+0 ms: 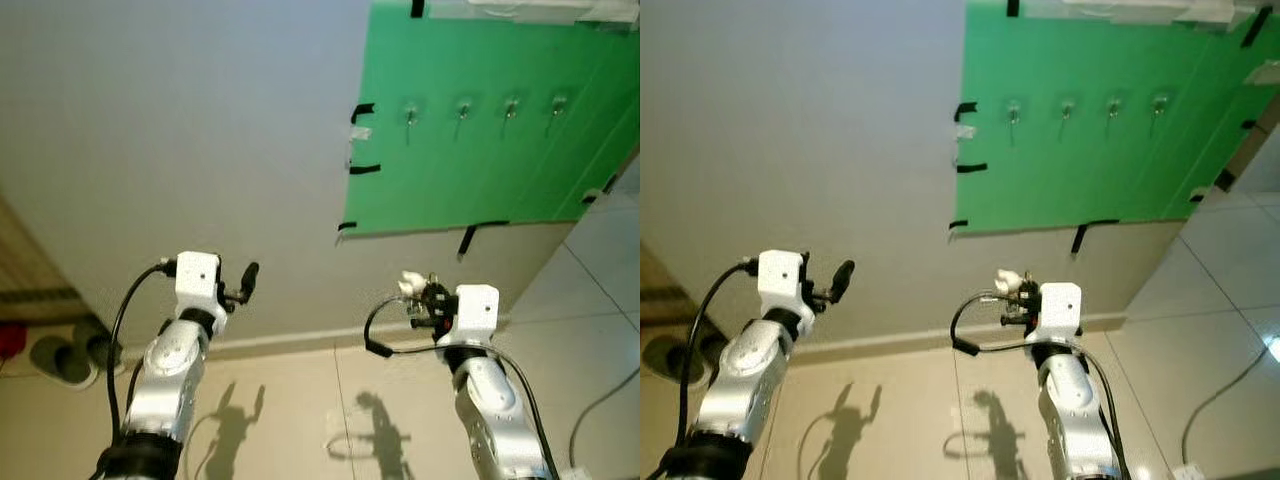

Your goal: Hang keys on a hook

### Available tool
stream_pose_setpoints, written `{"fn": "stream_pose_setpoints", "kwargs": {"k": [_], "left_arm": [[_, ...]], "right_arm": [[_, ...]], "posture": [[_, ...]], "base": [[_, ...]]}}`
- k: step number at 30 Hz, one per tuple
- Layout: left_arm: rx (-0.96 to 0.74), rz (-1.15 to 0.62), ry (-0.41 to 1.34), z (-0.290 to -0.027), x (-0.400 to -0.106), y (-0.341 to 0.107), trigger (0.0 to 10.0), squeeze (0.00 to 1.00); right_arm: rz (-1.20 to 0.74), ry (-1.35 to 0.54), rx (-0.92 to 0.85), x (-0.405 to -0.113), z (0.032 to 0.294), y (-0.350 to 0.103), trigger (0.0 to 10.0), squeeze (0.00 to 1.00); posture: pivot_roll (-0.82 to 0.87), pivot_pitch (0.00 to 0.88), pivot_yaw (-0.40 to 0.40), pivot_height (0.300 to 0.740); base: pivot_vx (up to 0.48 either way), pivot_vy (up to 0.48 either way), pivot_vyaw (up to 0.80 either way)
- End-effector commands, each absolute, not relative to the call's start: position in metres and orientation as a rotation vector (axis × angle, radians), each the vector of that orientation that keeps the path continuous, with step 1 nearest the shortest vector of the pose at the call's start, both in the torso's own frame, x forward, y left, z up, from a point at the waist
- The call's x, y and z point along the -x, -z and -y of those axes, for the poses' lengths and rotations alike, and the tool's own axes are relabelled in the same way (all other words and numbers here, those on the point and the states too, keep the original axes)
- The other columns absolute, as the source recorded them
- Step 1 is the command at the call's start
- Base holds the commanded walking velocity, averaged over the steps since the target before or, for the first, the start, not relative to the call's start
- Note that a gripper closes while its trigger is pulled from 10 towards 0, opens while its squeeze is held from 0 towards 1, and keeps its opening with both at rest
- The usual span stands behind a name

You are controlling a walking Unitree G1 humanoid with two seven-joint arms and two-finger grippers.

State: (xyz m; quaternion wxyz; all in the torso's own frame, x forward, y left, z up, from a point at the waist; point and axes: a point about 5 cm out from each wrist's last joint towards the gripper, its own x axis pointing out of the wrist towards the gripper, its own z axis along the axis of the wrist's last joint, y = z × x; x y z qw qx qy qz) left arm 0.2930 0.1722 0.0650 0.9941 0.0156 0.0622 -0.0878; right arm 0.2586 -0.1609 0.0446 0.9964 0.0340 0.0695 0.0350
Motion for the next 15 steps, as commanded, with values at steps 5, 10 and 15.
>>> {"fn": "stream_pose_setpoints", "kwargs": {"k": [5,10,15], "left_arm": [[-0.065,-0.126,0.176,-0.162,-0.298,-0.064,10.0,0.00],[-0.033,-0.145,0.152,-0.162,-0.300,-0.061,10.0,0.00],[-0.006,-0.137,0.162,-0.160,-0.302,-0.062,10.0,0.00]], "right_arm": [[-0.099,-0.064,-0.056,-0.278,0.162,-0.057,0.0,0.00],[-0.107,-0.071,-0.045,-0.280,0.165,-0.057,0.0,0.00],[-0.109,-0.087,-0.038,-0.284,0.163,-0.057,0.0,0.00]], "posture": [[-0.01,0.000,0.019,0.740],[-0.01,0.000,0.010,0.740],[-0.01,0.000,0.010,0.740]], "base": [[0.384,0.000,0.00],[0.000,0.000,0.00],[0.172,-0.398,0.00]]}}
